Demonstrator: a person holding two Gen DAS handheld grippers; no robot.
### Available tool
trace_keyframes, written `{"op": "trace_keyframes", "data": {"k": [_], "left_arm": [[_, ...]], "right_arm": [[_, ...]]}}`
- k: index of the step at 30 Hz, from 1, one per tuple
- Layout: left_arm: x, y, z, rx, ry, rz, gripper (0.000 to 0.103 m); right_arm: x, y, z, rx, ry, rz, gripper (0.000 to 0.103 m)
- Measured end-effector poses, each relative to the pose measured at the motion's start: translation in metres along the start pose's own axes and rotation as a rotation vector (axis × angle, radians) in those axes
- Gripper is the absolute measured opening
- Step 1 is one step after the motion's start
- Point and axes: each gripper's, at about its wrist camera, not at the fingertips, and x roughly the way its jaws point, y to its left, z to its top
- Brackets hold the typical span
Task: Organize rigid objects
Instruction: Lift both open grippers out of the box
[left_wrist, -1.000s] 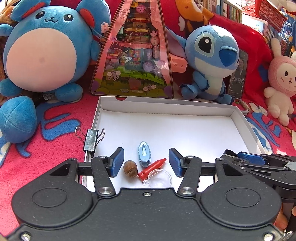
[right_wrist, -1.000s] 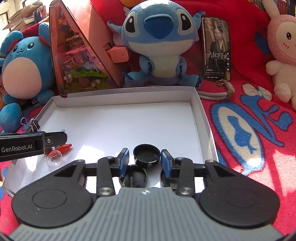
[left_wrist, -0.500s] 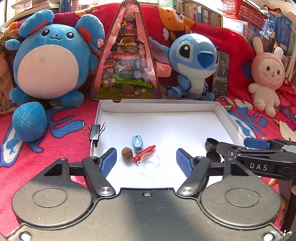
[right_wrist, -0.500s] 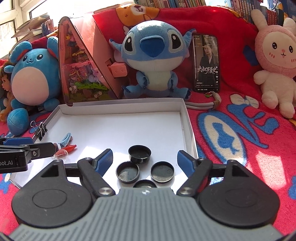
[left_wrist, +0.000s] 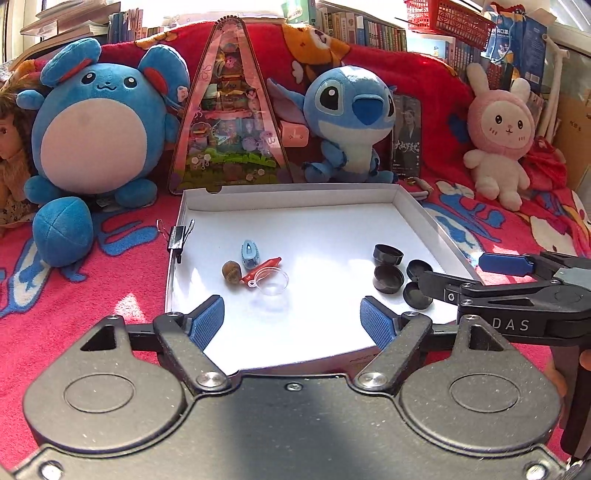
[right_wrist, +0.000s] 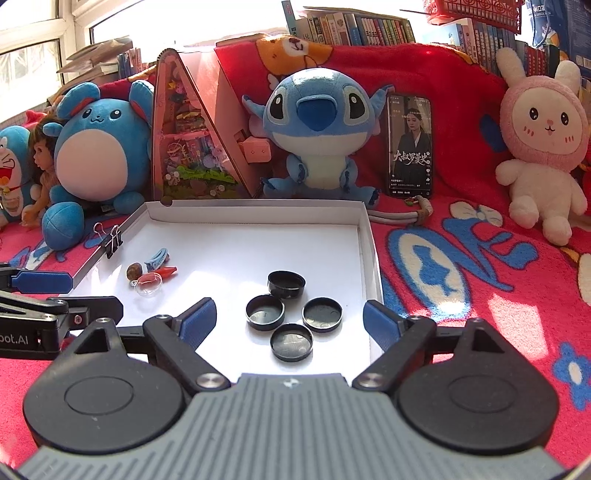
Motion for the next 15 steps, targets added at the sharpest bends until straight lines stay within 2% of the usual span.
{"op": "trace_keyframes", "data": {"k": [4, 8, 15], "left_arm": [[-0.010, -0.004, -0.008, 0.014, -0.008, -0.001, 0.081], [-0.019, -0.010, -0.019, 0.035, -0.037, 0.022, 0.082], [-0.030, -0.015, -0.035, 0.026, -0.053, 0.035, 0.083]], "right_arm": [[-0.012, 0.003, -0.007, -0.017, -0.019, 0.000, 0.094], [-0.023, 0.008, -0.014, -0.041, -0.057, -0.006, 0.101], [-0.035, 0.014, -0.026, -0.072, -0.080, -0.011, 0.102]]}}
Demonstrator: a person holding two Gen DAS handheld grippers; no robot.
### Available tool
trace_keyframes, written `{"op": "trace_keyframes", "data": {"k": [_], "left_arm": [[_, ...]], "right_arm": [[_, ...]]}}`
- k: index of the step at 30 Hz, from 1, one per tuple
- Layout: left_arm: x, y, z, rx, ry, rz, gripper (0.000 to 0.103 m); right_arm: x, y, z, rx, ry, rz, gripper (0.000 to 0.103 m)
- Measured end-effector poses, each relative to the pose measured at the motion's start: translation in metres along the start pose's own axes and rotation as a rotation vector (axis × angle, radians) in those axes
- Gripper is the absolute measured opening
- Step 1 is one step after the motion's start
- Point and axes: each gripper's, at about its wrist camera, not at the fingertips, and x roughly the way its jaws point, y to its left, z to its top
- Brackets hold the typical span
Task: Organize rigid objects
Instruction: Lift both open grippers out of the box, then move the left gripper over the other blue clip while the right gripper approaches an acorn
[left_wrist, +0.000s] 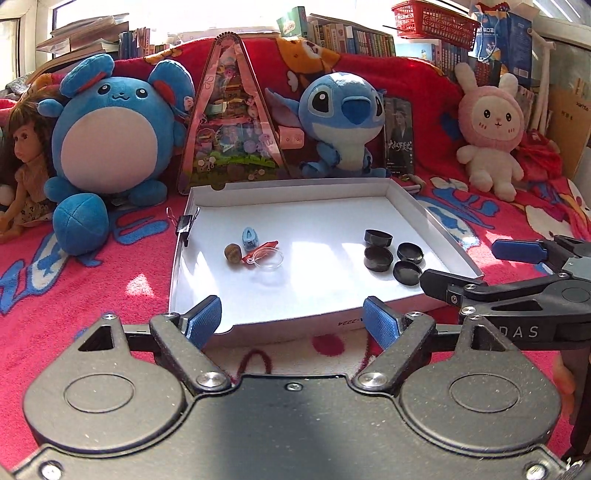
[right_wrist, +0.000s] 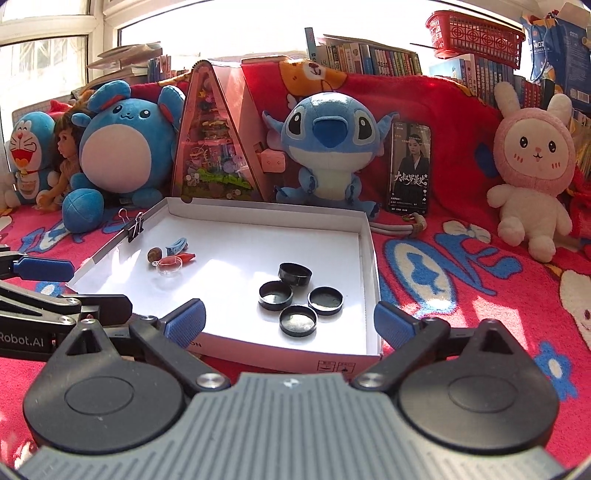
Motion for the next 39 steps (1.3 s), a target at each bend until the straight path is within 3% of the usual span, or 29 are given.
{"op": "trace_keyframes", "data": {"k": [31, 39], "left_arm": [[-0.028, 0.003, -0.057, -0.024, 0.020, 0.017, 0.085], [-0.039, 0.000, -0.075, -0.009, 0.018, 0.004, 0.080]], "right_arm": [[-0.043, -0.011, -0.052, 0.028, 0.001, -0.037, 0.103], [-0.056, -0.004, -0.072, -0.007, 0.006, -0.059, 0.103]]}}
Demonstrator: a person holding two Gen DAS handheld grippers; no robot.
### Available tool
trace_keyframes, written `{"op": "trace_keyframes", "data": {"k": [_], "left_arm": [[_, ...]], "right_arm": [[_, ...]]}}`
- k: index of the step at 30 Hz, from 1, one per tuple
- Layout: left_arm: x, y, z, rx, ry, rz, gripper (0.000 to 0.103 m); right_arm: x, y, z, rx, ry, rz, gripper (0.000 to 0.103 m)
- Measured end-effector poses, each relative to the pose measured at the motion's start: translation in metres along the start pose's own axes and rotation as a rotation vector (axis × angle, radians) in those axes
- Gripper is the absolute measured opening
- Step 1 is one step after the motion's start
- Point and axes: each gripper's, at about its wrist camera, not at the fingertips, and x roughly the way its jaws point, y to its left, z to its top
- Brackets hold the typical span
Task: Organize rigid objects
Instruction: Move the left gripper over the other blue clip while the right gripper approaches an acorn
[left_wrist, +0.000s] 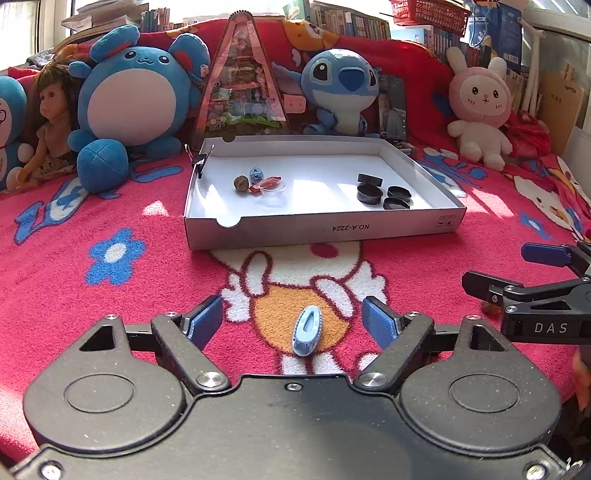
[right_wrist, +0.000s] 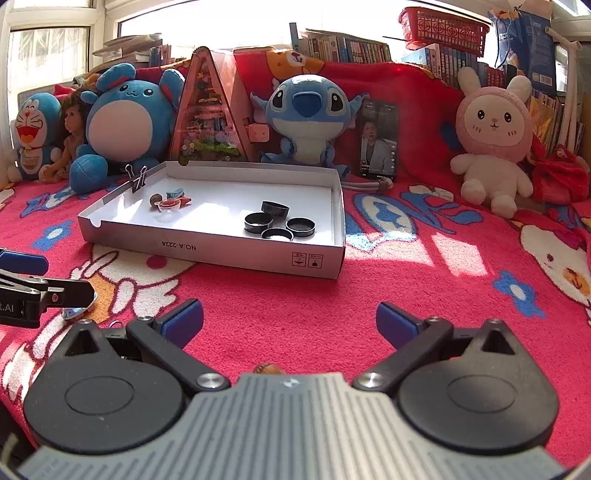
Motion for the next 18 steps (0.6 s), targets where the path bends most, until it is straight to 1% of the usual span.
{"op": "trace_keyframes", "data": {"k": [5, 10, 18], "left_arm": [[0.001, -0.002, -0.008, 0.013, 0.008, 0.005, 0.073], [0.008, -0.001, -0.012, -0.004, 0.031, -0.002, 0.066], [0.013, -0.003, -0.013, 0.007, 0.025, 0.000, 0.056]], "right_arm": [[-0.002, 0.002, -0.010, 0.002, 0.014, -0.004, 0.103], [0.003, 0.002, -0.016, 0.021, 0.033, -0.016, 0.103], [0.010, 0.002, -0.024, 0.035, 0.070, -0.031, 0.103]]}}
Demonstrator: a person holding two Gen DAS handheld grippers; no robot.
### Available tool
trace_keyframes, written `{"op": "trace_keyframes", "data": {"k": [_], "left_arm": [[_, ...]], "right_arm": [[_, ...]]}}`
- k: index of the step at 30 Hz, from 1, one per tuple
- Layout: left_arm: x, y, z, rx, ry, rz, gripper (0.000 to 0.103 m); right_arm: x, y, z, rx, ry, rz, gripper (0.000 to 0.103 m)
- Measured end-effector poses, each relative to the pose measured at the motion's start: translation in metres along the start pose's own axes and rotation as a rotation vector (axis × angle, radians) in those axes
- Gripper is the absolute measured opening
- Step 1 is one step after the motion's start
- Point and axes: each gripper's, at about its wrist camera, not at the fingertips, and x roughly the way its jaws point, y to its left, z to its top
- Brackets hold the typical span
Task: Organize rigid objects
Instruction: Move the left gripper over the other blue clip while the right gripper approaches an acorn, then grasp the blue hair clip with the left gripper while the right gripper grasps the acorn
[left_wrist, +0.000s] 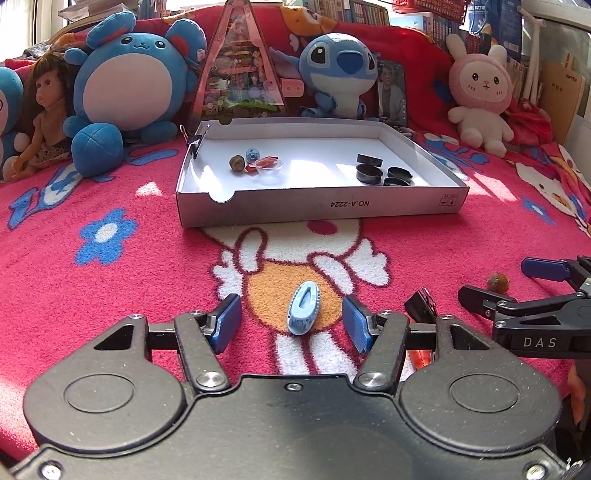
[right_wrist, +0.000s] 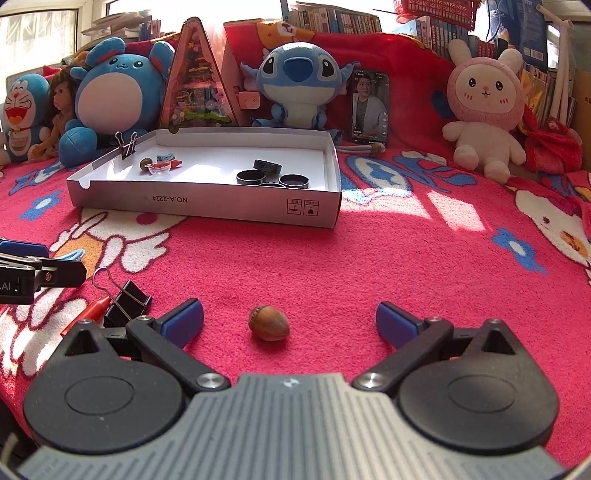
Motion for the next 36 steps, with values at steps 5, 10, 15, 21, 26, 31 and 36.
{"op": "trace_keyframes", "data": {"k": [5, 10, 15, 21, 26, 31, 36], "left_arm": [[0.001, -0.001, -0.001, 0.005, -0.004, 0.000, 0.053], [0.000, -0.001, -0.003, 0.003, -0.010, 0.004, 0.049], [0.000, -0.001, -0.003, -0.003, -0.015, 0.008, 0.044], [-0.001, 0.001, -0.004, -0.009, -0.020, 0.015, 0.034], [-0.002, 0.003, -0.003, -0.020, -0.022, 0.013, 0.025], [-0.004, 0.001, -0.005, -0.028, -0.021, -0.001, 0.016], [-0.007, -0.004, -0.007, -0.021, -0.022, -0.020, 0.016]], "right_arm": [[0.002, 0.001, -0.002, 0.008, 0.003, -0.010, 0.103], [0.003, 0.003, -0.001, 0.023, 0.010, -0.027, 0.103], [0.002, 0.005, -0.003, 0.034, 0.007, -0.046, 0.103], [0.001, 0.006, -0.002, 0.040, 0.009, -0.052, 0.103], [0.000, 0.007, -0.002, 0.045, 0.014, -0.051, 0.099], [-0.007, 0.014, -0.006, 0.035, -0.008, -0.043, 0.088], [-0.018, 0.024, -0.011, 0.005, -0.039, -0.017, 0.065]]}}
